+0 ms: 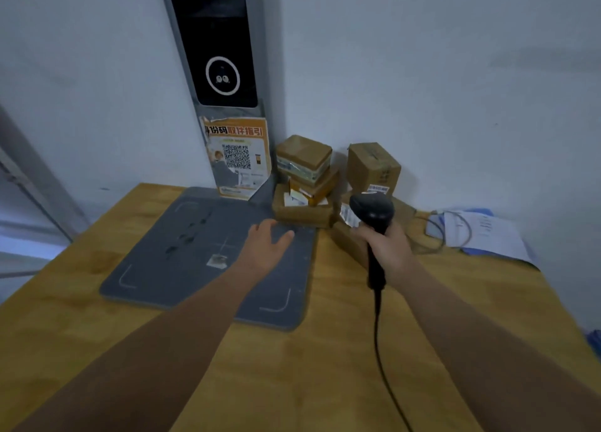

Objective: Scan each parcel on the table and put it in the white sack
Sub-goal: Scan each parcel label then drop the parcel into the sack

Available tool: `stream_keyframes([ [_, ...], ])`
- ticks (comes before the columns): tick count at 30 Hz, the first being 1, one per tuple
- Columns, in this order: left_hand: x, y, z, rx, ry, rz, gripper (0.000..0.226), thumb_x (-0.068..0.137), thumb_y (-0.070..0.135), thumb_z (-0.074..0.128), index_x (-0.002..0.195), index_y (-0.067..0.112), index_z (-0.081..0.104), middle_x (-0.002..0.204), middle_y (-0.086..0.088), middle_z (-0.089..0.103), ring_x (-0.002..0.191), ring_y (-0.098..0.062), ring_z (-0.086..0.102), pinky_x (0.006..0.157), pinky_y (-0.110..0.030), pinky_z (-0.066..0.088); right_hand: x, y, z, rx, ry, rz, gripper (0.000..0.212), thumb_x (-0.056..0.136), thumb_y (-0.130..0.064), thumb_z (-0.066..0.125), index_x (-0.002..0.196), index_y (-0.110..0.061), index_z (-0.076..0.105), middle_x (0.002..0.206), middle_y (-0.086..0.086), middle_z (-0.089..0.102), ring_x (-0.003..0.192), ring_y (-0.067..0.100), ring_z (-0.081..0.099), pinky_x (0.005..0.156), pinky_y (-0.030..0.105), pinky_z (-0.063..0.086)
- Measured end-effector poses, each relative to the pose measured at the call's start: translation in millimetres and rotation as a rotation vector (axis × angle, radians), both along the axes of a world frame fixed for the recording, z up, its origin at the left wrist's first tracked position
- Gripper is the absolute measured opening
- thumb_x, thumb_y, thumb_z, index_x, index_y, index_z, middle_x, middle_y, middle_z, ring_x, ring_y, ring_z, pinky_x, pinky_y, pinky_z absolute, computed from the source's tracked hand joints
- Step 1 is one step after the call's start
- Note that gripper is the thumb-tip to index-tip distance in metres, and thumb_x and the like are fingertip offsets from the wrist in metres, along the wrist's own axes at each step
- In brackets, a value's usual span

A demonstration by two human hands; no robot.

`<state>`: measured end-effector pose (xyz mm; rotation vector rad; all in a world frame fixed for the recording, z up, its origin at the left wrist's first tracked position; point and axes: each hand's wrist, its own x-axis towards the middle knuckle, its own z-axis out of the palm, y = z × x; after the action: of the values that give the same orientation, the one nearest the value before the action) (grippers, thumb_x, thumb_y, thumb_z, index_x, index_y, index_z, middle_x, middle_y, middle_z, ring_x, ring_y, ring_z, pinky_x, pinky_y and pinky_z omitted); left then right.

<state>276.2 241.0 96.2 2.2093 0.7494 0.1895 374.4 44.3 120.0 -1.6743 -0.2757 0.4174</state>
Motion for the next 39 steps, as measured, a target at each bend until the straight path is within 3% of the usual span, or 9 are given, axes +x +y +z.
stream_keyframes([
  [7,90,93,-44,-0.349,0.005,0.181,0.076,0.092,0.057,0.049,0.152,0.018,0.022,0.153,-0.01,0.029,0.132,-0.033,0.042,0.11,-0.046,0.035,75,106,-60,-0.043,0.169,0.075,0.031,0.083,-0.011,0.073,0.108,-0.017,0.056,0.093,-0.002,0.058,0.089,0.014,0.054,0.081,0.032,0.039],
  [13,153,139,-83,-0.469,0.029,0.227,0.082,0.093,0.057,0.047,0.155,0.019,0.01,0.16,-0.005,0.019,0.143,-0.03,0.025,0.113,-0.046,0.03,115,151,-95,-0.077,-0.093,0.011,0.032,0.083,-0.003,0.071,0.106,-0.012,0.049,0.082,-0.002,0.05,0.072,-0.001,0.051,0.064,0.015,0.041],
  [16,175,148,-101,-0.482,0.026,0.21,0.082,0.094,0.058,0.045,0.155,0.019,0.009,0.16,-0.005,0.019,0.144,-0.03,0.023,0.113,-0.049,0.029,130,161,-113,-0.076,-0.137,-0.06,0.04,0.079,-0.005,0.074,0.106,-0.019,0.048,0.088,-0.005,0.051,0.085,0.004,0.054,0.078,0.021,0.042],
  [20,196,153,-123,-0.491,-0.03,0.202,0.069,0.097,0.051,0.046,0.153,0.018,0.024,0.153,-0.008,0.035,0.135,-0.032,0.039,0.109,-0.047,0.036,140,167,-132,-0.106,-0.141,-0.079,0.034,0.081,-0.005,0.073,0.098,-0.022,0.049,0.077,-0.011,0.05,0.075,0.001,0.052,0.066,0.01,0.04],
  [22,201,152,-130,-0.57,-0.114,0.25,0.055,0.099,0.036,0.05,0.147,0.013,0.036,0.142,-0.007,0.047,0.124,-0.032,0.05,0.101,-0.046,0.046,142,167,-133,-0.118,-0.142,-0.082,0.034,0.081,-0.004,0.072,0.081,-0.026,0.046,0.067,-0.009,0.046,0.064,0.002,0.049,0.064,0.016,0.041],
  [25,192,147,-131,-0.73,-0.205,0.352,0.048,0.101,0.018,0.048,0.147,0.013,0.035,0.128,-0.003,0.047,0.121,-0.031,0.051,0.09,-0.038,0.05,139,160,-133,-0.107,-0.114,-0.061,0.032,0.081,-0.002,0.068,0.07,-0.017,0.043,0.063,-0.003,0.043,0.064,0.011,0.049,0.068,0.027,0.043],
  [28,167,145,-133,-0.728,-0.235,0.357,0.045,0.101,0.016,0.048,0.145,0.016,0.038,0.136,-0.006,0.049,0.117,-0.028,0.054,0.081,-0.033,0.049,122,149,-131,-0.05,-0.049,-0.058,0.018,0.082,0.001,0.067,0.08,-0.003,0.05,0.069,0.007,0.044,0.068,0.016,0.05,0.068,0.027,0.044],
  [36,41,108,-130,-0.759,-0.212,0.431,0.046,0.1,0.021,0.052,0.144,0.013,0.041,0.136,-0.009,0.053,0.114,-0.026,0.057,0.081,-0.034,0.052,33,114,-116,0.089,0.162,-0.046,0.02,0.087,-0.027,0.071,0.104,-0.021,0.064,0.094,-0.009,0.068,0.095,0.005,0.063,0.078,0.02,0.044],
  [39,-11,84,-116,-0.783,-0.248,0.449,0.04,0.1,0.017,0.051,0.139,0.013,0.045,0.13,-0.007,0.056,0.112,-0.025,0.057,0.084,-0.036,0.052,-4,98,-107,0.196,0.252,-0.083,0.035,0.072,-0.051,0.076,0.102,-0.036,0.064,0.102,-0.009,0.072,0.102,0.011,0.066,0.092,0.032,0.05],
])
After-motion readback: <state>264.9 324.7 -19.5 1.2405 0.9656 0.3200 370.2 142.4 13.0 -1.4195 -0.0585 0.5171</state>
